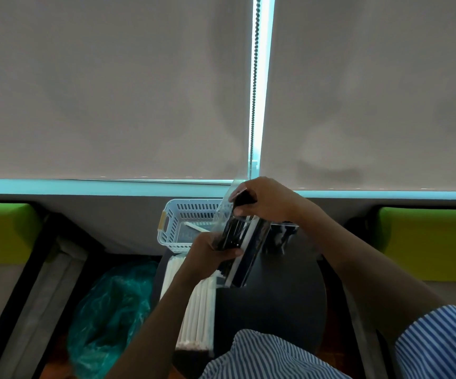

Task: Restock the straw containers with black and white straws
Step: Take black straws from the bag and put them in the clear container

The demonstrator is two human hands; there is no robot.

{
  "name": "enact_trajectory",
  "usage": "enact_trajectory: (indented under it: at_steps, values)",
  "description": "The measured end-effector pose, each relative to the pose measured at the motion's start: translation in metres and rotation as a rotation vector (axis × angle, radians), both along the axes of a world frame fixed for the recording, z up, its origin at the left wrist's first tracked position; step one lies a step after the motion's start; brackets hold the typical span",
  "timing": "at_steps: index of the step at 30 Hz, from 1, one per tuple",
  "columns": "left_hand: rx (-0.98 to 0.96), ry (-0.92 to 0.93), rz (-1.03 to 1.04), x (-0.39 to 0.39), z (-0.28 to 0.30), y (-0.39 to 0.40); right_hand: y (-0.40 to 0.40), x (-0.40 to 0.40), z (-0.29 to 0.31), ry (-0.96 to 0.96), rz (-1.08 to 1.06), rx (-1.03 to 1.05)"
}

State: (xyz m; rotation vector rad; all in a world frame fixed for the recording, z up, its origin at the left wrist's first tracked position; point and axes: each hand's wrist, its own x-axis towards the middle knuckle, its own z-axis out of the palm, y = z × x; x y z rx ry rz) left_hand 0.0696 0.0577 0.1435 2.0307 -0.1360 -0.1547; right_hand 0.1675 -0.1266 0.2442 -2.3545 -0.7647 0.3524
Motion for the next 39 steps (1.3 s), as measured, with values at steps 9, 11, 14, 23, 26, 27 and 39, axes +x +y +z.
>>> enact_trajectory:
  at_steps: [9, 11, 14, 23, 26, 27, 39]
  values:
    - [-0.011, 0.034, -0.054, -0.001, -0.003, 0.003, 0.007, -0.004, -0.002, 0.014, 0.08, 0.08]
    - [-0.01, 0.048, -0.052, -0.001, -0.004, 0.003, 0.007, -0.004, -0.003, 0.066, 0.057, 0.112]
    - [-0.013, 0.064, -0.046, -0.001, -0.005, 0.004, 0.006, -0.003, -0.006, 0.111, 0.027, 0.163]
    - [-0.087, 0.094, -0.061, -0.002, 0.0, 0.003, 0.002, -0.007, -0.001, 0.263, -0.134, 0.478]
    - [-0.105, 0.087, -0.06, 0.0, 0.004, 0.004, 0.003, -0.011, 0.003, 0.34, -0.17, 0.596]
    - [-0.113, 0.082, -0.058, 0.0, 0.005, 0.004, 0.002, -0.012, 0.005, 0.344, -0.166, 0.592]
    - [-0.117, 0.049, -0.064, 0.003, 0.001, 0.002, 0.004, -0.015, 0.01, 0.434, -0.129, 0.599]
